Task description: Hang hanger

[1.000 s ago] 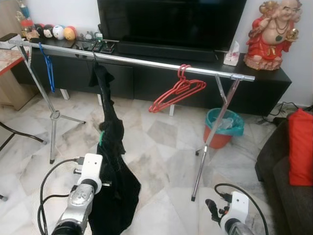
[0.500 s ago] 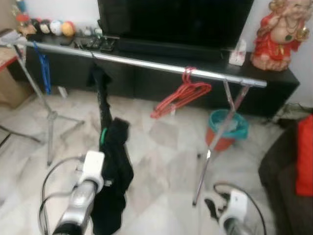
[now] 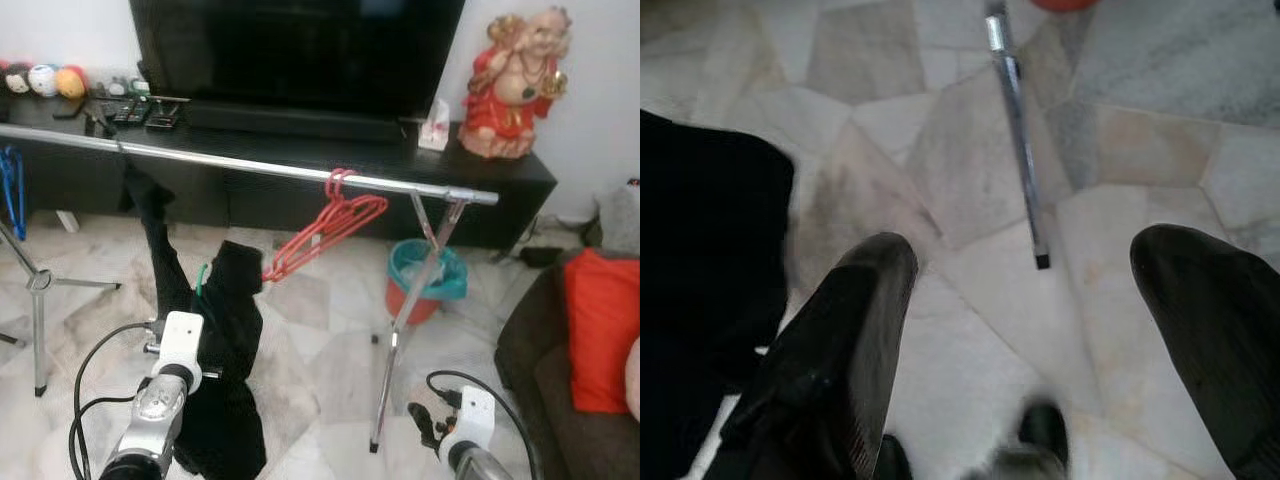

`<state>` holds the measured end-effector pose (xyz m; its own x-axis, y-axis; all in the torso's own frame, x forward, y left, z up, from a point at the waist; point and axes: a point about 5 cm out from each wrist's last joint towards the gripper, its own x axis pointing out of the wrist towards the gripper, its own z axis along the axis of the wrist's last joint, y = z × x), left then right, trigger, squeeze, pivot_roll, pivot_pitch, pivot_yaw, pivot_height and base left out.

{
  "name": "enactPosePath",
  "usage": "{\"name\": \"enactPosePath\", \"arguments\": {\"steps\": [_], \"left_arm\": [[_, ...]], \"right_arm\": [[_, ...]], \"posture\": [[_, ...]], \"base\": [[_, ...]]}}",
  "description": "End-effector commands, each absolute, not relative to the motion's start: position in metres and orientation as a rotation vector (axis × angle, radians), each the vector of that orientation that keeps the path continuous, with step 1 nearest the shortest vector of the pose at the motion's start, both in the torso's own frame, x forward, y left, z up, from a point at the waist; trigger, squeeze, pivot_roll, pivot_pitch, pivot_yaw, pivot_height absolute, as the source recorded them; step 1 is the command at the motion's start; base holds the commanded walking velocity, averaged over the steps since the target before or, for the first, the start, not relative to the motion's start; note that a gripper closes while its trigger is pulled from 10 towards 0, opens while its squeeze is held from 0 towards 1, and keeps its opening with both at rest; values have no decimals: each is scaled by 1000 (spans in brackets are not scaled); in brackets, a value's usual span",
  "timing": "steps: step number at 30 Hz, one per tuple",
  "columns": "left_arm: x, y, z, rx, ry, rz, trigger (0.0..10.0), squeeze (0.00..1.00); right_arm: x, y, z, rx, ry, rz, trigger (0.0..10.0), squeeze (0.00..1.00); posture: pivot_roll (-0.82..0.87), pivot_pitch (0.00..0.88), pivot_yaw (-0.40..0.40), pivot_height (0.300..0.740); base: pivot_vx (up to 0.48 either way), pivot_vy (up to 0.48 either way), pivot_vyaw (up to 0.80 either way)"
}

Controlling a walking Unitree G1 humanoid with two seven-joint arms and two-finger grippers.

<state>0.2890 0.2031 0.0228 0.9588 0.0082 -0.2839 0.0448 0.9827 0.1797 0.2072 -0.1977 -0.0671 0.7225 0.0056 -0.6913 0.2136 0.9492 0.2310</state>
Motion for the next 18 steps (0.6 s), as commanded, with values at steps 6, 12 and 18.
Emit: {"name": "enactPosePath", "arguments": {"steps": [6,12,18], "left_arm": [[295,195,30,188,256,-36,10000,0],[297,194,32,190,249,-38,10000,0],[298,195,35,191,233,-42,10000,0]], "right_arm": [[206,-204,-67,292,764,-124,10000,0],[205,-204,-68,290,780,-134,10000,0],[204,-205,-69,245,814,-123,10000,0]], "posture": [[3,0,-53,740],[0,0,-51,740],[6,0,-53,740]], "base": [[315,0,0],[314,0,0],[312,0,0]]}}
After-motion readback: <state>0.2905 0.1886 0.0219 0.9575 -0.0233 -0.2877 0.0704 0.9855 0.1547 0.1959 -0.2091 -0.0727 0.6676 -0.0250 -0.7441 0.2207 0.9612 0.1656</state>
